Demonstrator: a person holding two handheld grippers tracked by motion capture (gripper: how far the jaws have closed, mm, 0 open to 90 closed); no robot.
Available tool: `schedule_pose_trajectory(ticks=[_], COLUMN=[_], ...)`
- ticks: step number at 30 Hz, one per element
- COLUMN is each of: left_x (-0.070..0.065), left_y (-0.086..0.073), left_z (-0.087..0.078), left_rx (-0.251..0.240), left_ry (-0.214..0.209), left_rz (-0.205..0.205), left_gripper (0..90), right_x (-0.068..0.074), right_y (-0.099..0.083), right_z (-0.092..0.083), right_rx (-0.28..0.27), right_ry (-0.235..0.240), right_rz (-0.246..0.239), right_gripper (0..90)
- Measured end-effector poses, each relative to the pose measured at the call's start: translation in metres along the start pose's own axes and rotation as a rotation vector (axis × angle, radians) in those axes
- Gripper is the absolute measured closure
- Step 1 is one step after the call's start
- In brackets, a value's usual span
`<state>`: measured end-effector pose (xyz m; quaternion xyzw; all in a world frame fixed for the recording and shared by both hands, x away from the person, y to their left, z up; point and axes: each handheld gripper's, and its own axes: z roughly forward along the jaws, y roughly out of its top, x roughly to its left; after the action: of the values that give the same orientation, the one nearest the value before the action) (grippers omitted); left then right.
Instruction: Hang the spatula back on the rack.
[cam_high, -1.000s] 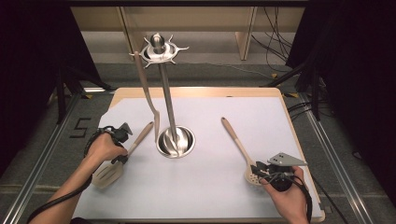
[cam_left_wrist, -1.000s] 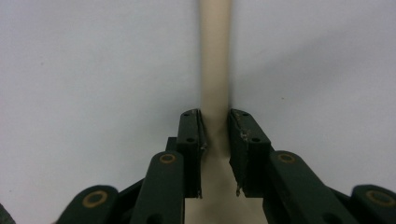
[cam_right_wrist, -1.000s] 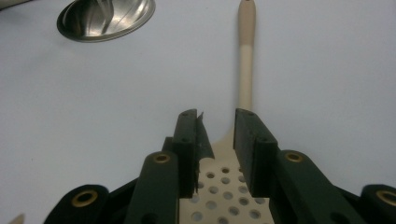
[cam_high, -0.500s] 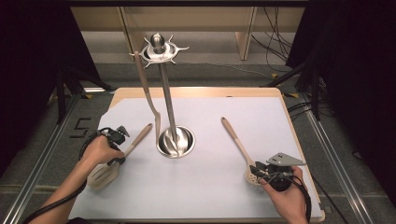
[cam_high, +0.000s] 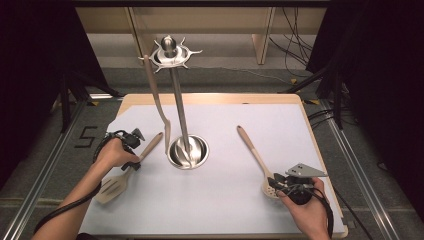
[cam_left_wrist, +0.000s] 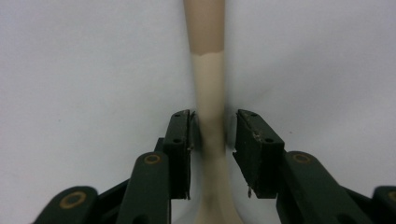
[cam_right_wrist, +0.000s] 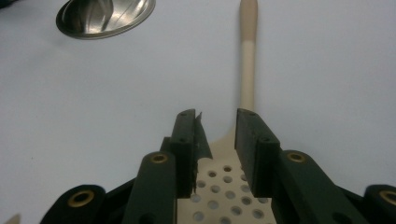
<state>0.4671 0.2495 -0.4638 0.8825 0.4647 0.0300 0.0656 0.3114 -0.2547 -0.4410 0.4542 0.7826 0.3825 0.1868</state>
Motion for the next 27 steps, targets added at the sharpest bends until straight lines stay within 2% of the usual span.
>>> schedule_pose_trajectory(ticks=[1,2,3,4,5,6,7,8,9,10,12,13,15,16,17,19,20,21,22,24,25,26,27], left_x=[0.000,0.000,-0.002,-0.004,-0.005,-0.006,-0.006,-0.008,-0.009,-0.010,-0.011,-0.008,-0.006,-0.001,0.000,0.002,0.003,0.004,0.005,0.005,0.006,0.004,0.005], left_y=[0.000,0.000,0.000,0.000,0.000,-0.001,-0.001,-0.003,-0.004,-0.005,-0.009,-0.012,-0.013,-0.015,-0.017,-0.022,-0.024,-0.026,-0.030,-0.035,-0.037,-0.038,-0.040], left_z=[0.000,0.000,0.000,0.001,0.000,0.001,0.000,0.001,0.001,0.001,0.000,-0.001,-0.003,-0.005,-0.007,-0.015,-0.019,-0.022,-0.025,-0.028,-0.029,-0.030,-0.032], left_rx=[-0.001,0.000,0.003,0.000,-0.004,-0.010,-0.011,-0.027,-0.030,-0.040,-0.064,-0.084,-0.090,-0.090,-0.100,-0.157,-0.190,-0.212,-0.235,-0.280,-0.290,-0.314,-0.341], left_ry=[0.001,0.002,0.003,0.005,0.035,0.004,0.028,0.001,0.003,0.007,0.019,0.011,0.001,0.009,0.009,0.029,0.036,0.022,0.024,-0.001,-0.010,-0.014,-0.002], left_rz=[-0.003,-0.007,-0.004,0.001,0.007,-0.002,0.009,-0.010,-0.014,-0.028,-0.049,-0.041,-0.045,-0.012,-0.013,-0.037,-0.056,-0.069,-0.064,-0.075,-0.069,-0.090,-0.091], left_gripper=[66.6,67.5,69.0,71.2,74.0,76.6,77.7,77.9,78.1,78.3,78.4,78.5,78.5,78.5,78.5,78.5,78.4,78.4,78.5,78.4,78.4,78.4,78.5], right_x=[0.000,0.002,0.002,0.002,0.001,0.000,0.001,0.000,0.001,-0.001,-0.001,-0.001,-0.001,0.000,0.002,0.003,0.000,0.002,-0.001,0.001,0.000,-0.003,0.000], right_y=[0.000,0.001,0.001,0.001,0.002,0.002,0.002,0.002,0.002,0.002,0.003,0.003,0.002,0.002,0.002,0.002,0.002,0.001,0.002,0.002,0.002,0.003,0.005], right_z=[-0.001,-0.001,-0.001,0.000,0.000,0.001,0.001,0.001,0.001,0.000,0.000,0.000,0.000,0.000,-0.002,-0.003,-0.003,-0.004,-0.003,-0.003,-0.003,-0.002,-0.001], right_rx=[0.004,0.007,0.001,0.001,0.003,0.000,0.008,-0.002,0.014,0.004,0.007,0.005,0.003,0.004,0.004,0.008,-0.002,0.005,-0.003,-0.003,0.002,-0.016,-0.001], right_ry=[-0.006,-0.010,-0.011,-0.009,0.006,0.007,-0.003,-0.002,0.000,-0.012,-0.010,-0.009,-0.009,0.004,-0.008,0.004,-0.001,-0.001,-0.002,-0.004,-0.004,-0.014,-0.004], right_rz=[0.001,0.040,0.046,0.046,0.034,0.027,0.034,0.019,0.035,0.014,0.014,0.015,0.012,0.026,0.044,0.060,0.031,0.059,0.033,0.065,0.056,0.016,0.055], right_gripper=[69.7,69.7,69.7,69.7,69.7,69.7,69.7,69.7,69.7,69.7,69.8,69.8,69.8,69.8,69.9,69.9,70.0,70.0,70.0,70.0,70.0,70.1,70.1])
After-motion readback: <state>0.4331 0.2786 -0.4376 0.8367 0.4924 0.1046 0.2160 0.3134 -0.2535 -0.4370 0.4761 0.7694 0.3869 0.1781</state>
